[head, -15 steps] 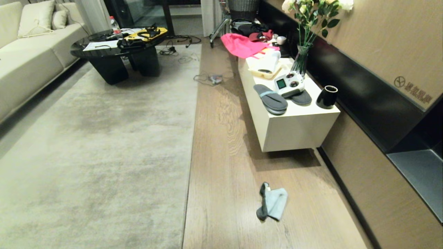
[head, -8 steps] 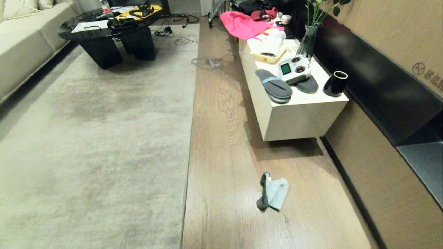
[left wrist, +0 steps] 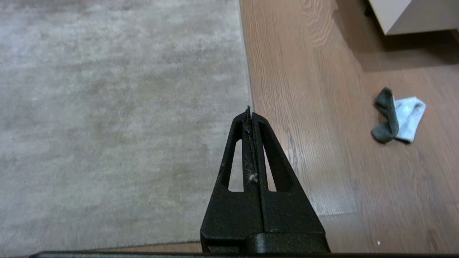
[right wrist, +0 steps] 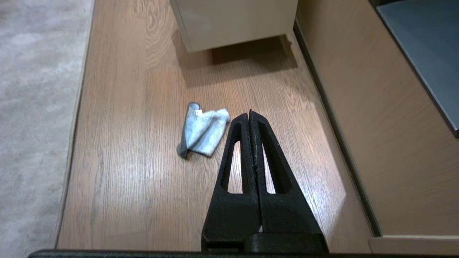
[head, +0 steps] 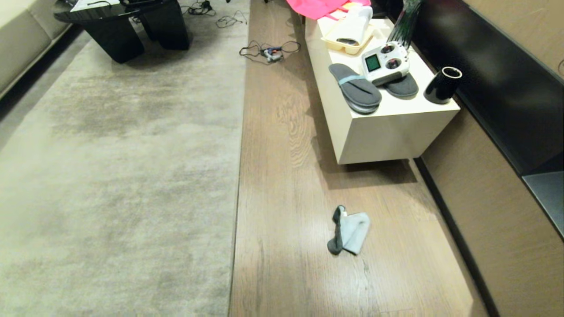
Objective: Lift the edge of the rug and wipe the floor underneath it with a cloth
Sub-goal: Pick up the rag
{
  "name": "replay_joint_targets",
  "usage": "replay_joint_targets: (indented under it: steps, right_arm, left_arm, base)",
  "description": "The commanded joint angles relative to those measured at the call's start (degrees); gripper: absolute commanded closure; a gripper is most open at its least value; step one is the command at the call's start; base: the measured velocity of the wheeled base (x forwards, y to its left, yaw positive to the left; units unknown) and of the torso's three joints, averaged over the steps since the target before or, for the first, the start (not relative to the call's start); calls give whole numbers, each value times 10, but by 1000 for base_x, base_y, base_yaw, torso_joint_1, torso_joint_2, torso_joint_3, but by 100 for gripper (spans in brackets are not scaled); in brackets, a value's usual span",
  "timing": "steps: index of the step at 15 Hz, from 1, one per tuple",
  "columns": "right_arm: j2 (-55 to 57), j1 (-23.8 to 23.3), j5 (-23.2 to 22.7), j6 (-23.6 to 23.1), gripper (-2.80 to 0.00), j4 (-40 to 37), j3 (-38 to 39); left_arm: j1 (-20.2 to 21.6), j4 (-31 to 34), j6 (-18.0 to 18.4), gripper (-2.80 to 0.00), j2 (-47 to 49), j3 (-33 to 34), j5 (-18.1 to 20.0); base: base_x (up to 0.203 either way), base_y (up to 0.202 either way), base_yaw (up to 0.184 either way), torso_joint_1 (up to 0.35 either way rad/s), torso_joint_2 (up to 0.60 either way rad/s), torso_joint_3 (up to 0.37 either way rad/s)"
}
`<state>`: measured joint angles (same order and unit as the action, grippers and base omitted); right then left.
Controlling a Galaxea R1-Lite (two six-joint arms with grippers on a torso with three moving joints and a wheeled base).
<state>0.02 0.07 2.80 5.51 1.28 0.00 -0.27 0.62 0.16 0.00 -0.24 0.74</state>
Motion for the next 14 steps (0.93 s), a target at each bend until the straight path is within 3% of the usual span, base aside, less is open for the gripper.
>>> replay_joint_targets:
  steps: [1, 14]
  right_arm:
    - [1, 0, 0, 0, 0, 0, 0]
    - [1, 0, 0, 0, 0, 0, 0]
  left_arm:
    - [0, 1, 0, 0, 1, 0, 0]
    - [0, 2, -15, 0, 1, -1, -6]
  base:
    - [0, 0, 0, 4, 4, -197]
    - [0, 0, 0, 3, 4, -192]
